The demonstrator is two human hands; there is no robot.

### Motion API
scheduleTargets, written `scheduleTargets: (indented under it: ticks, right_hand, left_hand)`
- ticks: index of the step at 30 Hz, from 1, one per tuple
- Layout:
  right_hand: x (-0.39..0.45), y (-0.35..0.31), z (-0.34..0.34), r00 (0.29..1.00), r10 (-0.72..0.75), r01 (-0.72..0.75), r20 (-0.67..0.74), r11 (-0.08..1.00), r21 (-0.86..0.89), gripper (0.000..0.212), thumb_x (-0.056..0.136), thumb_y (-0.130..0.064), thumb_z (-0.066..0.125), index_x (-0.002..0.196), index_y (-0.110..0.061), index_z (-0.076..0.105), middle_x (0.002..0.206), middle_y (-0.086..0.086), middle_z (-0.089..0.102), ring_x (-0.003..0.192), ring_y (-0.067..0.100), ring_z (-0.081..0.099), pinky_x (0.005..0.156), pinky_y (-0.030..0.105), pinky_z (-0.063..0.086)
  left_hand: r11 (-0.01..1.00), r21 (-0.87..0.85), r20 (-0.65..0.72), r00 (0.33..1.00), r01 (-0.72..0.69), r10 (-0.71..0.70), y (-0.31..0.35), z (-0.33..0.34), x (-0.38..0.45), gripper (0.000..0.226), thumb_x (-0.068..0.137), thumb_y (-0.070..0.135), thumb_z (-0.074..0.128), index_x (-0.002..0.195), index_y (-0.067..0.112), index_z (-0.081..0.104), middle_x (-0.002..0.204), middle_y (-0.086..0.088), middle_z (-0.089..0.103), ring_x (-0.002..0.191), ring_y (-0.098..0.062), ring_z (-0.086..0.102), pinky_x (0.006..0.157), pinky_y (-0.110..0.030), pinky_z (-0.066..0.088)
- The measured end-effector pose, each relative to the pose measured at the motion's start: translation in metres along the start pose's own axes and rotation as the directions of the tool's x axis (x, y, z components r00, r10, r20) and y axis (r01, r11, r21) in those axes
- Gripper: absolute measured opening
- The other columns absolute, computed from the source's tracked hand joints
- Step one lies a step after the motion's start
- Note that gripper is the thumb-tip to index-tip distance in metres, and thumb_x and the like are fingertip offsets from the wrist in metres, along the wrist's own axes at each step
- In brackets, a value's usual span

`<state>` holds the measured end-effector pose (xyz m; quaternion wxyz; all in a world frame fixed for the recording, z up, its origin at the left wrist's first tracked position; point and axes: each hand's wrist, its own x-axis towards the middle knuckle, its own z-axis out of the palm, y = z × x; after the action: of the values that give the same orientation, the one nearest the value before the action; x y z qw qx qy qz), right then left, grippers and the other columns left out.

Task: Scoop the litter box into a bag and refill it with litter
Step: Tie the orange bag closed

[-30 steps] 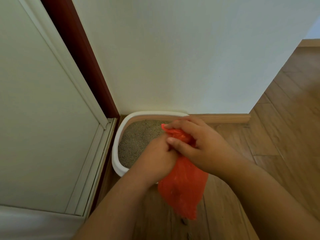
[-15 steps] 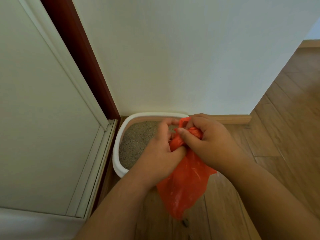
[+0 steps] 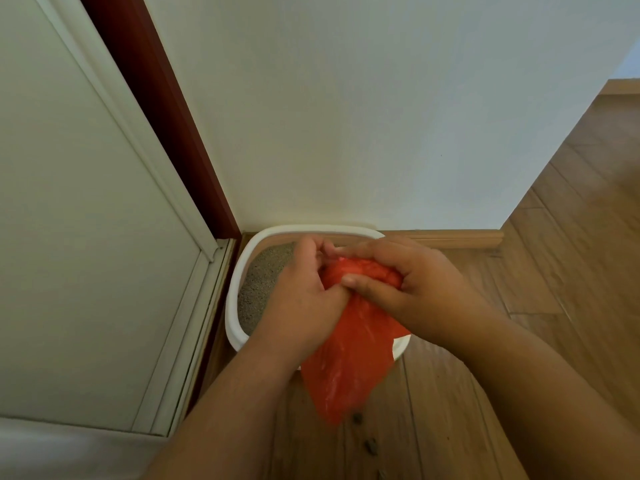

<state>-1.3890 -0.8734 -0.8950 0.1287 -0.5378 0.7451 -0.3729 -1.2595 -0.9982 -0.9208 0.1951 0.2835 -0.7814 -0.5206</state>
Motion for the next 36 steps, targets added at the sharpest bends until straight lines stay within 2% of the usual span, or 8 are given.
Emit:
scheduleTargets:
  ticks: [3, 8, 11, 14, 22, 29, 33, 36]
  right_hand:
    - [0.001, 0.002, 0.004, 0.994, 0.046, -0.045, -0.099, 0.999, 0.007, 0.018, 0.09, -0.044, 0.07, 0.107, -0.041, 0.072, 0.097, -0.017, 0.067, 0.098, -0.001, 0.059, 0.08, 0.017, 0.049]
    - [0.003, 0.001, 0.003, 0.978, 0.11, -0.111, -0.178, 0.994, 0.005, 0.007, 0.091, -0.034, 0.072, 0.097, -0.035, 0.073, 0.092, -0.018, 0.065, 0.092, -0.004, 0.059, 0.073, 0.01, 0.044]
    - [0.004, -0.001, 0.001, 0.964, 0.179, -0.166, -0.198, 0.983, 0.081, 0.008, 0.091, -0.037, 0.071, 0.099, -0.036, 0.073, 0.094, -0.018, 0.066, 0.092, -0.003, 0.06, 0.073, 0.015, 0.049]
    - [0.003, -0.003, 0.002, 0.956, 0.217, -0.189, -0.197, 0.97, 0.153, 0.007, 0.091, -0.036, 0.071, 0.098, -0.037, 0.073, 0.096, -0.019, 0.068, 0.093, -0.004, 0.061, 0.073, 0.014, 0.049]
    - [0.0, -0.004, -0.012, 0.939, 0.309, -0.22, -0.153, 0.879, 0.423, 0.015, 0.093, -0.028, 0.07, 0.097, -0.041, 0.077, 0.104, -0.022, 0.07, 0.1, -0.003, 0.064, 0.086, 0.032, 0.058]
    - [0.001, -0.016, -0.013, 0.987, 0.16, -0.152, -0.012, 0.956, 0.25, 0.036, 0.078, -0.044, 0.083, 0.111, -0.041, 0.069, 0.114, -0.021, 0.061, 0.11, -0.004, 0.057, 0.088, 0.022, 0.056]
    - [0.006, -0.02, -0.008, 0.991, 0.097, -0.089, -0.091, 0.992, 0.09, 0.035, 0.079, -0.036, 0.083, 0.111, -0.038, 0.068, 0.112, -0.021, 0.058, 0.11, -0.003, 0.053, 0.09, 0.02, 0.05]
    - [0.012, -0.024, -0.009, 0.986, 0.108, -0.099, -0.131, 0.992, 0.074, 0.025, 0.083, -0.032, 0.08, 0.105, -0.039, 0.069, 0.108, -0.019, 0.061, 0.106, -0.002, 0.055, 0.085, 0.016, 0.047]
  left_hand:
    - [1.0, -0.027, 0.011, 1.0, -0.003, 0.003, 0.002, -0.001, 0.002, 0.019, 0.093, 0.033, 0.068, 0.1, 0.043, 0.055, 0.098, 0.013, 0.07, 0.092, -0.007, 0.069, 0.079, -0.045, 0.062]
    - [0.981, -0.192, 0.211, 0.977, 0.013, 0.028, 0.004, -0.001, -0.003, 0.036, 0.098, 0.025, 0.066, 0.127, 0.045, 0.055, 0.116, 0.028, 0.066, 0.106, 0.013, 0.062, 0.081, -0.015, 0.055]
    - [0.989, -0.145, 0.324, 0.945, -0.005, 0.053, 0.0, 0.002, -0.005, 0.085, 0.08, 0.049, 0.084, 0.148, 0.056, 0.033, 0.147, 0.022, 0.049, 0.134, 0.001, 0.051, 0.105, -0.033, 0.051]
    - [0.997, -0.067, 0.325, 0.945, -0.026, 0.046, 0.001, 0.01, -0.008, 0.109, 0.064, 0.048, 0.095, 0.138, 0.074, 0.019, 0.151, 0.027, 0.041, 0.139, -0.001, 0.046, 0.11, -0.039, 0.048]
    - [0.994, 0.073, 0.139, 0.988, -0.08, 0.069, -0.002, 0.006, -0.003, 0.05, 0.098, 0.027, 0.065, 0.123, 0.064, 0.046, 0.113, 0.028, 0.063, 0.099, 0.007, 0.064, 0.088, -0.035, 0.06]
    - [0.996, 0.068, 0.076, 0.996, -0.053, 0.048, 0.005, -0.004, -0.003, 0.04, 0.101, 0.028, 0.059, 0.124, 0.06, 0.049, 0.109, 0.031, 0.064, 0.1, 0.011, 0.062, 0.085, -0.027, 0.057]
    - [0.985, 0.135, 0.078, 0.993, -0.104, 0.094, 0.012, -0.01, -0.003, 0.041, 0.101, 0.018, 0.059, 0.134, 0.041, 0.052, 0.108, 0.049, 0.053, 0.104, 0.019, 0.054, 0.082, -0.01, 0.049]
    - [0.979, 0.166, 0.069, 0.992, -0.116, 0.106, 0.017, -0.016, -0.002, 0.043, 0.099, 0.014, 0.06, 0.13, 0.042, 0.055, 0.111, 0.04, 0.056, 0.103, 0.014, 0.057, 0.077, -0.006, 0.048]
